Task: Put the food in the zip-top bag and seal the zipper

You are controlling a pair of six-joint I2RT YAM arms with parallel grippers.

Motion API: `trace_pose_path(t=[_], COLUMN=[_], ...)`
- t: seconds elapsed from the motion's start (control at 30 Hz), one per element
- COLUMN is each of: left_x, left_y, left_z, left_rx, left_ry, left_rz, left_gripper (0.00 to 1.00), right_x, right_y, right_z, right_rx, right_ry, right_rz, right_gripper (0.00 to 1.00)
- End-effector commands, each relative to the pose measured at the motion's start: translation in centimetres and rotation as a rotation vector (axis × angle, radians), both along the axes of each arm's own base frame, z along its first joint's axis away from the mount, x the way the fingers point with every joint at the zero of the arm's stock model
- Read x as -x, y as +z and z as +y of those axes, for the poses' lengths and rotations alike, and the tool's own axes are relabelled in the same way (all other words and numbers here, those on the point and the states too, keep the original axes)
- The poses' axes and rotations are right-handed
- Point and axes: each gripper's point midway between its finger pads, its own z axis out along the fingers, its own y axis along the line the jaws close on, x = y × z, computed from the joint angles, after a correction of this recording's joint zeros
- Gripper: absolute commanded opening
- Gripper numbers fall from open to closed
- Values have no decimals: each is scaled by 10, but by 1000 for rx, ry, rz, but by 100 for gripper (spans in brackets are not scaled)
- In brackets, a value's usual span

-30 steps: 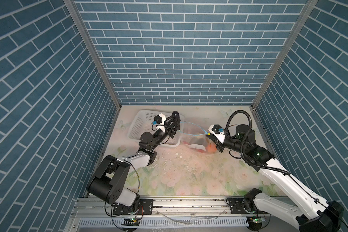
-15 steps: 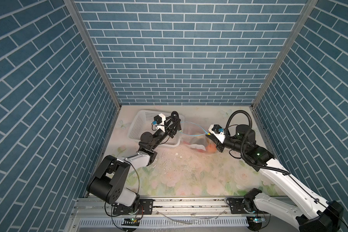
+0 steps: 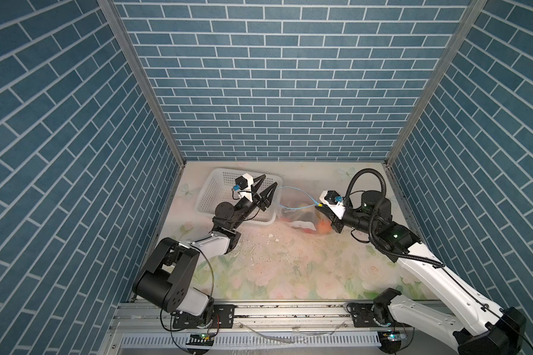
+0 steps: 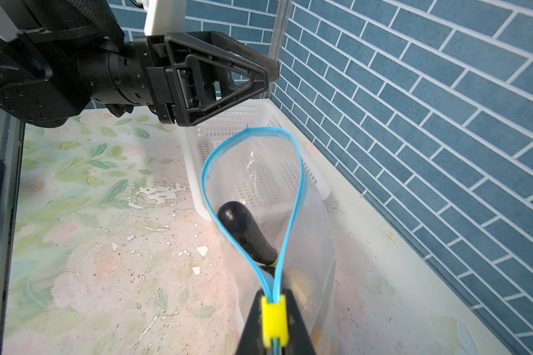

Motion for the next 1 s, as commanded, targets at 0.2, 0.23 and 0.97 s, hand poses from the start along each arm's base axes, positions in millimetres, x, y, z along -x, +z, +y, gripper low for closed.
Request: trace_pose_path(t=[0.2,0.23,0.97], left_x=[4,4,47], left_y=[4,7,-55], left_z=[2,4,97], left_rx=[7,14,-143], left_ry=[8,13,424], left_rz=[6,12,775], left_gripper=[62,62,83], right_x=[1,2,8], right_y=[39,40,35], right_z=[-1,-1,-11], right_rx=[-57,-58,-38], right_ry=[4,4,-25], right_rz=[-84,-84,-82], right_gripper=[0,0,0])
